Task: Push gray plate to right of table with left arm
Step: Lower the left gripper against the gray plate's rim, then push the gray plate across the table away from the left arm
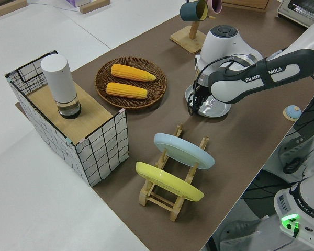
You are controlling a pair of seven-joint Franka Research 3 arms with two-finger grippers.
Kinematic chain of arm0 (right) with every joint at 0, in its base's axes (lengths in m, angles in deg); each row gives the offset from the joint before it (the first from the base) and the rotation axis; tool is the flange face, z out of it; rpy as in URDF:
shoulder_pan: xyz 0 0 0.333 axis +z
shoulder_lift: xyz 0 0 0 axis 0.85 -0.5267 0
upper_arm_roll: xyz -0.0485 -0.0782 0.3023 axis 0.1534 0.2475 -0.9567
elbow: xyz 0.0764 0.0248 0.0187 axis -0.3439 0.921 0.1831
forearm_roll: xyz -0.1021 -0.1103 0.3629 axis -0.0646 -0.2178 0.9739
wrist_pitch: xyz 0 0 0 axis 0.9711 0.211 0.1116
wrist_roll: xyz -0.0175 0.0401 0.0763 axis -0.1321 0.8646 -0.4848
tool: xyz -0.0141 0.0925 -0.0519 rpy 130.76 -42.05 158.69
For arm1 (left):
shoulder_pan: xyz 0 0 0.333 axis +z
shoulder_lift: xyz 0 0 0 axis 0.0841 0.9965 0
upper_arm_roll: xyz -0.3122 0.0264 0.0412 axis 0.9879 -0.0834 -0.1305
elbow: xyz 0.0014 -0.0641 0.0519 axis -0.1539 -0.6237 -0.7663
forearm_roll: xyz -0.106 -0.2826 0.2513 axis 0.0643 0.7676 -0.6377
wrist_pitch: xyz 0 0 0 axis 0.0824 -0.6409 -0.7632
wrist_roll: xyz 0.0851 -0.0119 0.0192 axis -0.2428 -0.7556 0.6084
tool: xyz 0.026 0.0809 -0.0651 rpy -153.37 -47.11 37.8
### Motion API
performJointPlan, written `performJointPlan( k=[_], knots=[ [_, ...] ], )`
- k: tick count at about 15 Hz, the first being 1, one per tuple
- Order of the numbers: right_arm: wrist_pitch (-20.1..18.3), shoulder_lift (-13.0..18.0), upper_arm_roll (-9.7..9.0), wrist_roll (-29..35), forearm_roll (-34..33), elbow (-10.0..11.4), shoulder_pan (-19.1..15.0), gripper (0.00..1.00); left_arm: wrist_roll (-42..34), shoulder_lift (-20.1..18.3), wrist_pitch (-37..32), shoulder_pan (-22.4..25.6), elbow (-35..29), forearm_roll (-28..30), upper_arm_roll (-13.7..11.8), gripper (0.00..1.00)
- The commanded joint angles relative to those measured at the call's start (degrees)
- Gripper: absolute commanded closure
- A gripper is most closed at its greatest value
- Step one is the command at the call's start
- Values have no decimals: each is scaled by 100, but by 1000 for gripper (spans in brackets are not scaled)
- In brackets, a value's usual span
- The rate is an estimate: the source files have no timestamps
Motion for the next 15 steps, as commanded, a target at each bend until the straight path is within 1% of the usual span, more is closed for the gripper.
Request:
performJointPlan(
  k=[1, 3, 5, 12, 15],
  knots=[
    [-89, 14, -92, 75, 25, -53, -107, 17, 148, 75, 124, -64, -102, -9, 8, 1000],
    [-89, 14, -92, 75, 25, -53, -107, 17, 420, 75, 124, -133, -102, -9, 70, 1000],
    [-89, 14, -92, 66, 25, -53, -107, 17, 684, 75, 107, -309, -102, -9, 79, 1000],
    [-89, 14, -92, 66, 25, -53, -107, 17, 1835, 83, 89, -1100, -94, 9, 88, 1000],
    [-89, 14, -92, 75, 25, -53, -107, 17, 2073, 118, 98, -1486, -94, 315, 88, 1000]
  ],
)
